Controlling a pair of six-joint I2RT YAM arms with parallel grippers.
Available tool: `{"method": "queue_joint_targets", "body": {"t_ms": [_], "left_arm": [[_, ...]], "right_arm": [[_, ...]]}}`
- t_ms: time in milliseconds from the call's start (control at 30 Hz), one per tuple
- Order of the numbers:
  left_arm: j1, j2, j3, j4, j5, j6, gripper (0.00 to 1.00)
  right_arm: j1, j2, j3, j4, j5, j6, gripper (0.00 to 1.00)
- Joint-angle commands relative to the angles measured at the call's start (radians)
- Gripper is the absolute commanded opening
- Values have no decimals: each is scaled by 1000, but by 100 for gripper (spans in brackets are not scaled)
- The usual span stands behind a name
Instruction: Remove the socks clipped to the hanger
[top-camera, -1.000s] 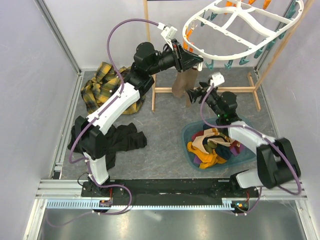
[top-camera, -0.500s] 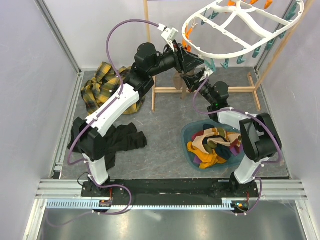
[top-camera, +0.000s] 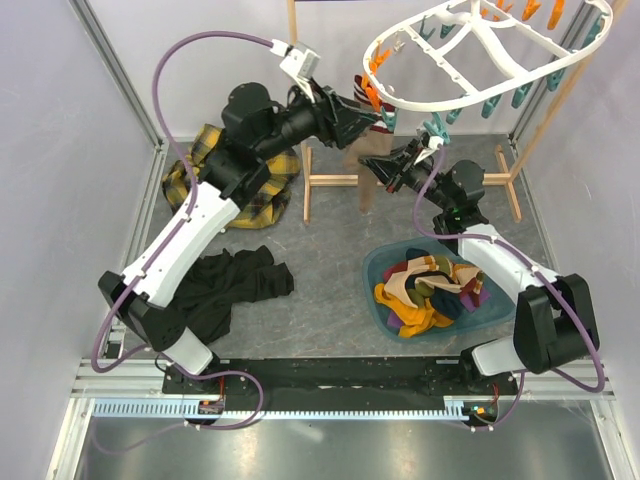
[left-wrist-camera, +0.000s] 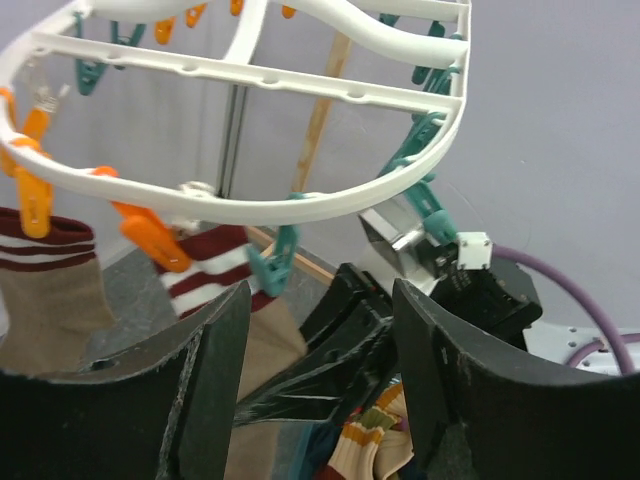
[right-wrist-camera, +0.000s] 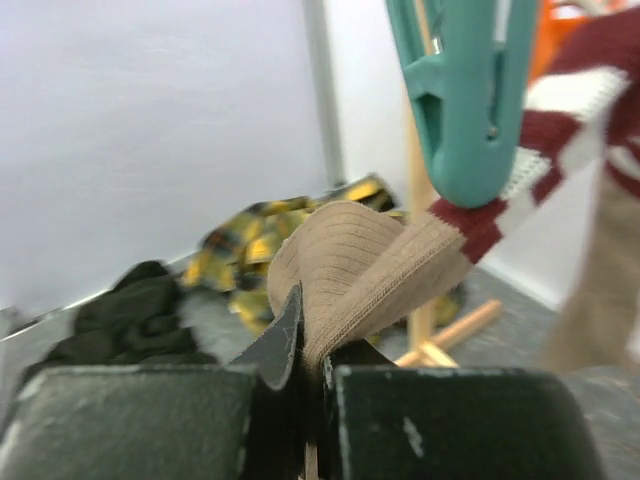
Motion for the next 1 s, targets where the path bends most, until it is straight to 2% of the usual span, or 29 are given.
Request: {"method": "queue_joint_targets", "body": {"t_ms": [0, 133, 333, 500, 667, 867, 967], "left_arm": [[79, -25, -2, -73, 41, -11, 65], [133, -14, 3, -81, 111, -45, 65], [151, 44, 38, -32, 245, -74, 66], [151, 124, 75, 95, 397, -132, 67], [151, 210, 141, 144, 444, -109, 73], [148, 333, 238, 252, 561, -198, 74], [145, 359, 244, 301, 556, -224, 74]], "right_arm": [[-4, -35, 29, -31, -183, 117, 0], [-4, -52, 18, -42, -251, 155, 1], [-5, -85, -28, 96, -317, 299, 6], [-4, -130, -31, 46, -320, 263, 8], [-4, -151, -22, 23, -325, 264, 9], [-4, -158, -17, 11, -335, 264, 12], [-2, -148, -16, 30, -363, 275, 13]]}}
